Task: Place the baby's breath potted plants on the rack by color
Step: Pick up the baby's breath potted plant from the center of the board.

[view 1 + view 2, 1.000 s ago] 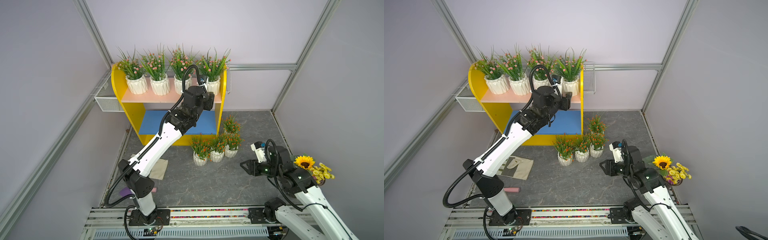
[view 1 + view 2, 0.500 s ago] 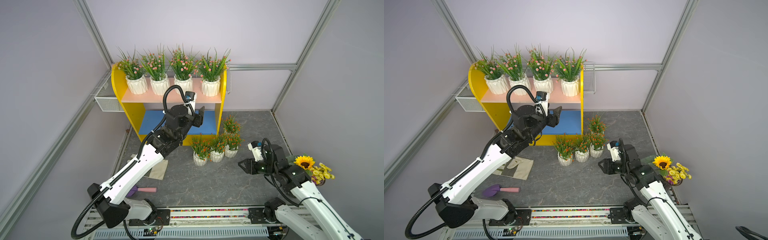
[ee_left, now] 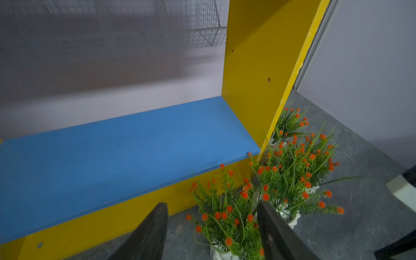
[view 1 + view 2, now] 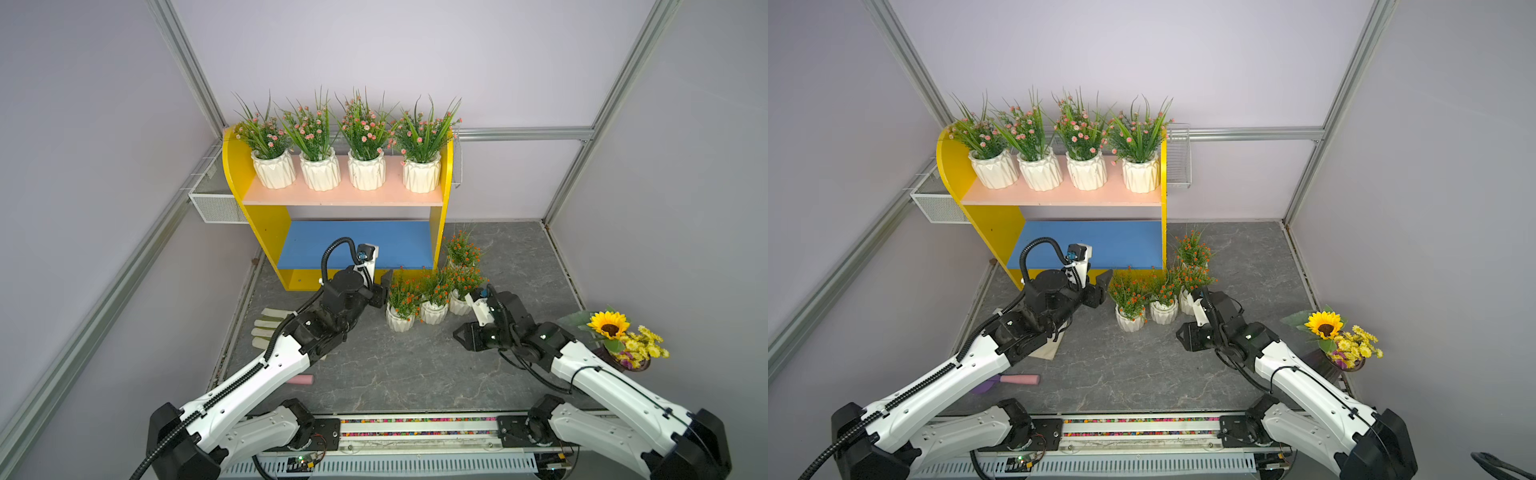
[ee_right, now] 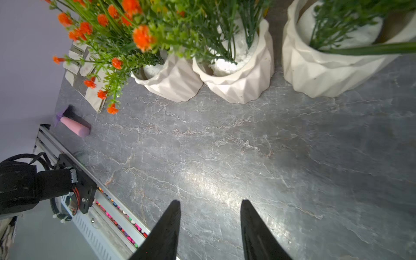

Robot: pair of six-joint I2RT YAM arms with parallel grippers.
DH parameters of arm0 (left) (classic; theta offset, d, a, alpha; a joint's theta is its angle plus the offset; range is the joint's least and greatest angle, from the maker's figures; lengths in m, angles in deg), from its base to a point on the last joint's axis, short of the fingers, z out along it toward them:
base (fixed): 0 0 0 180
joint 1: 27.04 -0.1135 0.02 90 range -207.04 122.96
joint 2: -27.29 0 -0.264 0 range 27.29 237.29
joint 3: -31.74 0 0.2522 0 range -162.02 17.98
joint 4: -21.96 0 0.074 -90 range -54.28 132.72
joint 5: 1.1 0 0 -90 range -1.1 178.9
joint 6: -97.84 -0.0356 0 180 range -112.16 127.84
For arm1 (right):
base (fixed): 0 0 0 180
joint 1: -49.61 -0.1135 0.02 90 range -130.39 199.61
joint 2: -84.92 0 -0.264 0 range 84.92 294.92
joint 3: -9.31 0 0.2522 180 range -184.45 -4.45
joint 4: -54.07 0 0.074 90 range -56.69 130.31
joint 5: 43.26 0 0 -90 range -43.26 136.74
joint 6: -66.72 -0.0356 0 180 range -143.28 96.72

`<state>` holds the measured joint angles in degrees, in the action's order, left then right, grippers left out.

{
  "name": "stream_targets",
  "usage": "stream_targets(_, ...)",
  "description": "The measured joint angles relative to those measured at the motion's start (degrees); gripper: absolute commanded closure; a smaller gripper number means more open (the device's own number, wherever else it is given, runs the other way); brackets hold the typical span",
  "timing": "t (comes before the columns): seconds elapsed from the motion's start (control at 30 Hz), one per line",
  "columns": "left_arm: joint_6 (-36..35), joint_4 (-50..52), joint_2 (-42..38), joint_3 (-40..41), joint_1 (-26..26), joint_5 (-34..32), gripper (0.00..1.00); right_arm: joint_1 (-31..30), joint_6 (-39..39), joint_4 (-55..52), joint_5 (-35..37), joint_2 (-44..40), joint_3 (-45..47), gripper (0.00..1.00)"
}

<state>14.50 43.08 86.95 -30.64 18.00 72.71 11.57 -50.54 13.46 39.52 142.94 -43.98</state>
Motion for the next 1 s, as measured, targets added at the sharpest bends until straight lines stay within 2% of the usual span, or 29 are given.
stream_targets(0.13, 2.4, -1.1, -2.1, 6.5, 0.0, 0.5, 0.32, -3.7, -0.9, 4.4, 2.4, 5.3, 0.0, 0.54)
stream_targets(0.33, 5.7, -2.8, -5.8, 13.4, 0.0, 0.8, 0.28, -5.7, -1.5, 9.5, 3.8, 12.6, -1.2, 0.54)
stream_targets(0.73, 8.8, -4.0, -13.0, 19.5, 0.0, 1.0, 0.21, -8.5, -1.0, 15.0, 6.5, 23.8, -10.5, 0.61)
stream_targets(1.0, 8.8, -3.8, -17.2, 20.1, 0.0, 0.7, 0.20, -9.0, 0.0, 15.3, 10.1, 29.0, -15.7, 0.65)
